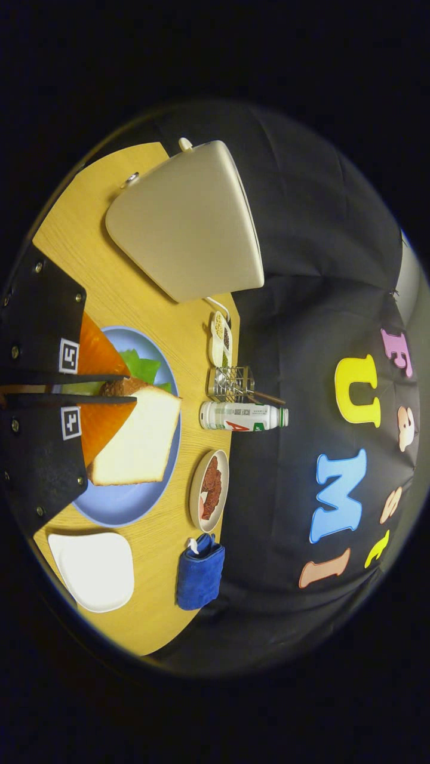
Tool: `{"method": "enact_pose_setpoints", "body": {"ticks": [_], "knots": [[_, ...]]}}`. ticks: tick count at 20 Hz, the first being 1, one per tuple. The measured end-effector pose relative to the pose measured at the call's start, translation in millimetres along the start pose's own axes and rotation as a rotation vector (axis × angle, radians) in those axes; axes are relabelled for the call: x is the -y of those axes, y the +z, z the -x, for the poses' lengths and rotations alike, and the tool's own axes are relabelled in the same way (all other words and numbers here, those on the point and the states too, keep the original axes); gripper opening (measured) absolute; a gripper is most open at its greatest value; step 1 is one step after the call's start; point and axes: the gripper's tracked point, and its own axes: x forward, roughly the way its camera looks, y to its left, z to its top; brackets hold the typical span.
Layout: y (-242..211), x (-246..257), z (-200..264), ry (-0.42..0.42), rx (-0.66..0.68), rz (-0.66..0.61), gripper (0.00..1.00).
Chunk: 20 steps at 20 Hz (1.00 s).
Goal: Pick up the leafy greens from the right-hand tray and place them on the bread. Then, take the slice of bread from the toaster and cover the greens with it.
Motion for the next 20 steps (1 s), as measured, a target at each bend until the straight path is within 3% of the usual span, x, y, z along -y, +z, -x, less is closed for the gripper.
{"method": "enact_pose_setpoints", "body": {"ticks": [3, 4, 8, 11, 12, 15, 16, 18, 20], "knots": [[1, -5, 0, 0.026, 0.005, -0.001, 0.06], [0, -5, -1, 0.031, -0.001, 0.002, 0.24], [1, -9, 0, 0.043, 0.001, 0.008, 0.25], [0, -13, -1, 0.064, -0.003, -0.002, 0.30], [0, -12, -1, 0.064, -0.001, 0.000, 0.37], [2, -17, 1, 0.079, 0.009, 0.021, 0.39], [1, -21, 1, 0.093, 0.012, 0.031, 0.57], [1, -22, 2, 0.100, 0.014, 0.041, 0.79], [1, -26, 1, 0.114, 0.014, 0.037, 0.86]]}}
